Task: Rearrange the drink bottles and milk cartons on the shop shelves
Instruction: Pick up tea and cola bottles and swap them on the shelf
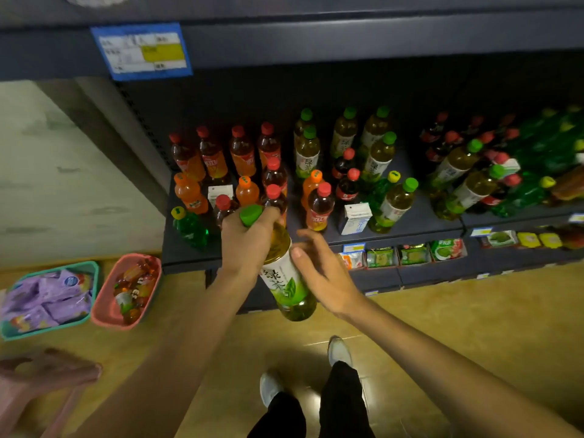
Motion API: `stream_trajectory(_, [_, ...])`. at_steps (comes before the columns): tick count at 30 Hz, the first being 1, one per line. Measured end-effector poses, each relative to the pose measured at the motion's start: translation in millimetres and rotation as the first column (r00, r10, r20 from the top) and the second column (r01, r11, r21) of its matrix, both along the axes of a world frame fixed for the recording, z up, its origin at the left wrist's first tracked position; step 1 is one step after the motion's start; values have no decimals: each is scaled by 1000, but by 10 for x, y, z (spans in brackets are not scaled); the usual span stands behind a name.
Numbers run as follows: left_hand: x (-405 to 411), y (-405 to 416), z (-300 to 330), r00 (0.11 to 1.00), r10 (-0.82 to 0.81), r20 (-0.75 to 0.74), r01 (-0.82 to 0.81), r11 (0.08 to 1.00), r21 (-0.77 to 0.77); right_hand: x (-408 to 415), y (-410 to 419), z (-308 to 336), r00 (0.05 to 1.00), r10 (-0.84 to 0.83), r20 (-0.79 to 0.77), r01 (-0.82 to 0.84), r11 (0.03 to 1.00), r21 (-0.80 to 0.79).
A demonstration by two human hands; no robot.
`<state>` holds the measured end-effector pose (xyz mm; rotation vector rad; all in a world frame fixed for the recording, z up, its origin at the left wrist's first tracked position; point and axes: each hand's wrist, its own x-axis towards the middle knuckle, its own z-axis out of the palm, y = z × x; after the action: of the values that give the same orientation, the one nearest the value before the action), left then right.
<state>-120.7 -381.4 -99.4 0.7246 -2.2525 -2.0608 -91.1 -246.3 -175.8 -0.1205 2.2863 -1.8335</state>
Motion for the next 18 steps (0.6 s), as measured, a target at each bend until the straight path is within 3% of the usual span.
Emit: stream_trajectory(18, [50,666,-107,983,-176,52,172,982,74,426,362,12,980,-199,-19,199,957,213])
